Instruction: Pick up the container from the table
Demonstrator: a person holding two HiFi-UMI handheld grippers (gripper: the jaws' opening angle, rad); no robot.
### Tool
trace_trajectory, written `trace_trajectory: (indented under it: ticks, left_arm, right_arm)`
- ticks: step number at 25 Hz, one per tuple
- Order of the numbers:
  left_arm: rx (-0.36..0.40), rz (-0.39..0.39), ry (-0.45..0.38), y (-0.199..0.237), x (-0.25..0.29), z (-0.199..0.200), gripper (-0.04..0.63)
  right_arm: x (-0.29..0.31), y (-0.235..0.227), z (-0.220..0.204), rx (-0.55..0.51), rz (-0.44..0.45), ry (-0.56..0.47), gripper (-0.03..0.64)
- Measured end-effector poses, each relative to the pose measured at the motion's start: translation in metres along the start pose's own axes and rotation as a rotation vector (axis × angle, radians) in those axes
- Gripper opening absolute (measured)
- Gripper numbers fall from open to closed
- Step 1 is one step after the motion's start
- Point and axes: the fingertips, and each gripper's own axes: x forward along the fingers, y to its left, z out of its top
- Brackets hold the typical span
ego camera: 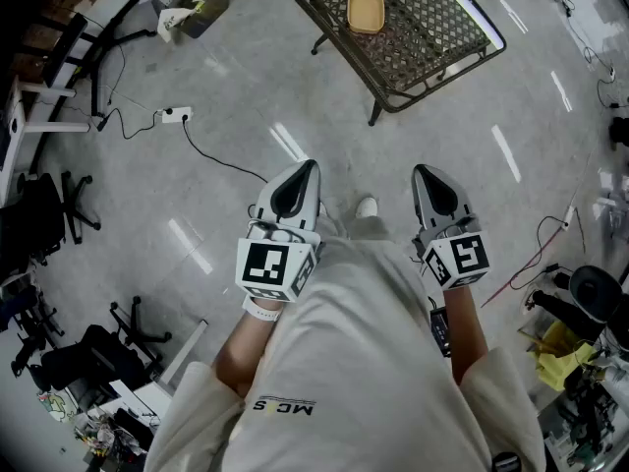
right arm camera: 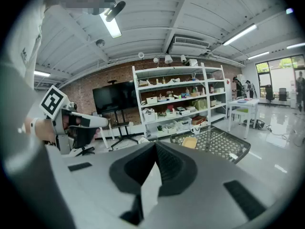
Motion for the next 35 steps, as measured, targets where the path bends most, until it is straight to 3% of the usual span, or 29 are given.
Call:
trace_trajectory:
  ticks: [13, 22, 26, 35]
  left_arm:
    - [-0.031, 0.019, -0.026, -0.01, -0.018, -0.004, 0.023]
    - [-0.034, 0.061, -0.079, 0.038, -0.053, 0.003, 0.023]
    - [-0.046, 0.073, -0.098, 0.064, -0.061, 0.008, 0.023]
    - [-0.041, 0.044, -0.063, 0.095, -0.039, 0.011, 0.023]
  right_arm:
    - [-0.018, 0.018, 0.005, -0.015, 0.031, -0.027, 0.018]
    - [0.016, 0.048, 0.01, 0.027, 0.058, -0.038, 0.017]
    - [0.036, 0.057, 0.027, -0.018, 0.046, -0.065, 0.017]
    - [0.064, 0.057, 0.034, -0.009, 0.022, -0.064, 0.017]
